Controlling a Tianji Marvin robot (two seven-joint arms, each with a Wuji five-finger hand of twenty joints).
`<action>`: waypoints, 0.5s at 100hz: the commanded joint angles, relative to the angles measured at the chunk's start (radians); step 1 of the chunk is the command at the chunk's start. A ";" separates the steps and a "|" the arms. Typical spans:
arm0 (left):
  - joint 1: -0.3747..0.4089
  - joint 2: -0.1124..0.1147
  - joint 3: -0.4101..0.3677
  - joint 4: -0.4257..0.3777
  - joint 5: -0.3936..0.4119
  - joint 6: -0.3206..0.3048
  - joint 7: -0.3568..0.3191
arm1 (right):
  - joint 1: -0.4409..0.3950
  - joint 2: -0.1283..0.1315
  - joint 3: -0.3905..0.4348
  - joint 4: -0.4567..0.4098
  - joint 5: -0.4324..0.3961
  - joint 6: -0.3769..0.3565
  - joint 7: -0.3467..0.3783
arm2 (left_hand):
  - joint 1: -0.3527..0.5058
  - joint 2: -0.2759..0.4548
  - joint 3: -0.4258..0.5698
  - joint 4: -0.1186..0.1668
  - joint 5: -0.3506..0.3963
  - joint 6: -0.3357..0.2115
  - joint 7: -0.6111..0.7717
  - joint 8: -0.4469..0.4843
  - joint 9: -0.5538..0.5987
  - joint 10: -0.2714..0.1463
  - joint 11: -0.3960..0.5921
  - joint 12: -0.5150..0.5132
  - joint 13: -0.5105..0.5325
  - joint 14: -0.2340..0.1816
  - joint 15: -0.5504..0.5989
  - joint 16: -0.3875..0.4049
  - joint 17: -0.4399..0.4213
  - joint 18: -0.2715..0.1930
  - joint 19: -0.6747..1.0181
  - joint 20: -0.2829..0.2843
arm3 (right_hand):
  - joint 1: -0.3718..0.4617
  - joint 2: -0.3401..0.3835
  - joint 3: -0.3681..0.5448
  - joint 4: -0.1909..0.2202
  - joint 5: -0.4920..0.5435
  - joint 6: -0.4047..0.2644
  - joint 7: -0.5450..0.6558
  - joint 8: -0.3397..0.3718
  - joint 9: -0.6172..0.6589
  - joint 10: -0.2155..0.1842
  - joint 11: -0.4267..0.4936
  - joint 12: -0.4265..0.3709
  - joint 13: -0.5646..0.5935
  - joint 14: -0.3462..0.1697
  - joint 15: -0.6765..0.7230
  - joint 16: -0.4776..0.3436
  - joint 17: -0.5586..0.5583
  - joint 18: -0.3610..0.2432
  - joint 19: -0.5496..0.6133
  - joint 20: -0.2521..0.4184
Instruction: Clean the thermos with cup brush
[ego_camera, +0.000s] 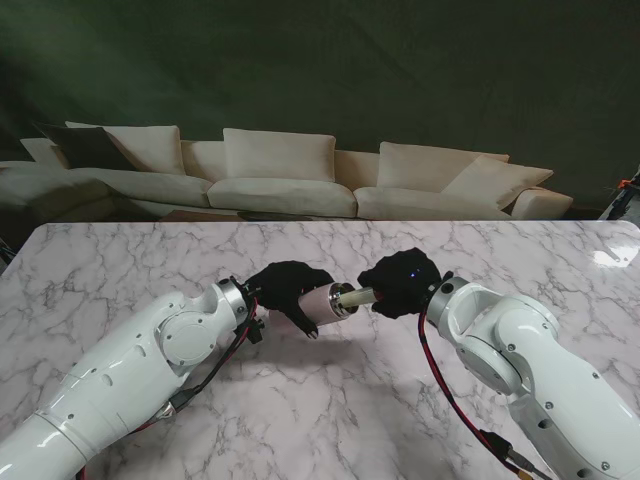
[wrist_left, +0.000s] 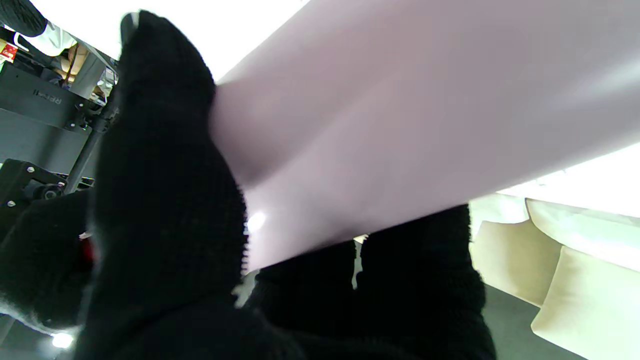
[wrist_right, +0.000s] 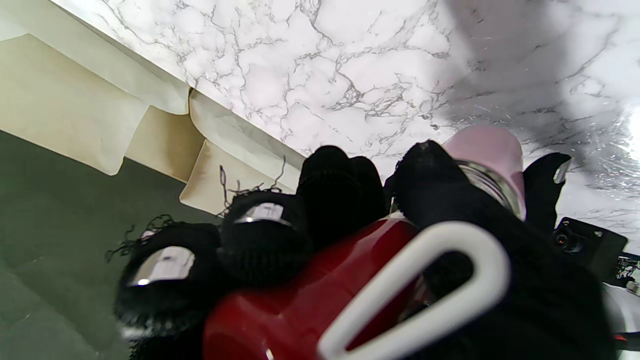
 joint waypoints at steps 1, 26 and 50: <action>-0.008 -0.007 0.002 -0.004 0.000 -0.006 -0.012 | -0.004 -0.007 -0.001 -0.007 0.001 0.001 0.001 | 0.214 0.491 0.501 0.035 0.107 -0.180 0.138 0.043 0.031 -0.087 0.049 0.025 0.091 -0.093 0.227 0.074 0.022 -0.137 0.080 0.024 | 0.128 0.130 0.126 0.003 0.046 -0.109 0.029 -0.002 0.040 -0.015 0.023 0.007 0.026 -0.038 0.101 0.040 0.013 0.028 0.102 -0.002; 0.000 -0.003 -0.013 -0.001 0.015 -0.011 -0.009 | -0.046 -0.009 0.050 -0.050 -0.007 -0.011 -0.007 | 0.214 0.491 0.503 0.035 0.106 -0.179 0.140 0.044 0.032 -0.085 0.051 0.026 0.089 -0.092 0.226 0.074 0.019 -0.137 0.078 0.024 | 0.124 0.116 0.145 0.013 0.050 -0.099 0.036 0.001 0.048 -0.020 0.057 0.022 0.027 -0.059 0.137 0.054 0.035 0.017 0.118 0.000; -0.005 -0.001 -0.010 0.000 0.015 -0.011 -0.019 | -0.106 -0.013 0.129 -0.091 -0.008 -0.024 -0.048 | 0.215 0.490 0.504 0.035 0.108 -0.177 0.142 0.045 0.033 -0.083 0.054 0.029 0.090 -0.093 0.228 0.074 0.019 -0.136 0.079 0.026 | 0.120 0.102 0.173 0.017 0.059 -0.087 0.046 -0.001 0.056 -0.029 0.101 0.049 0.028 -0.083 0.191 0.075 0.060 0.016 0.145 -0.003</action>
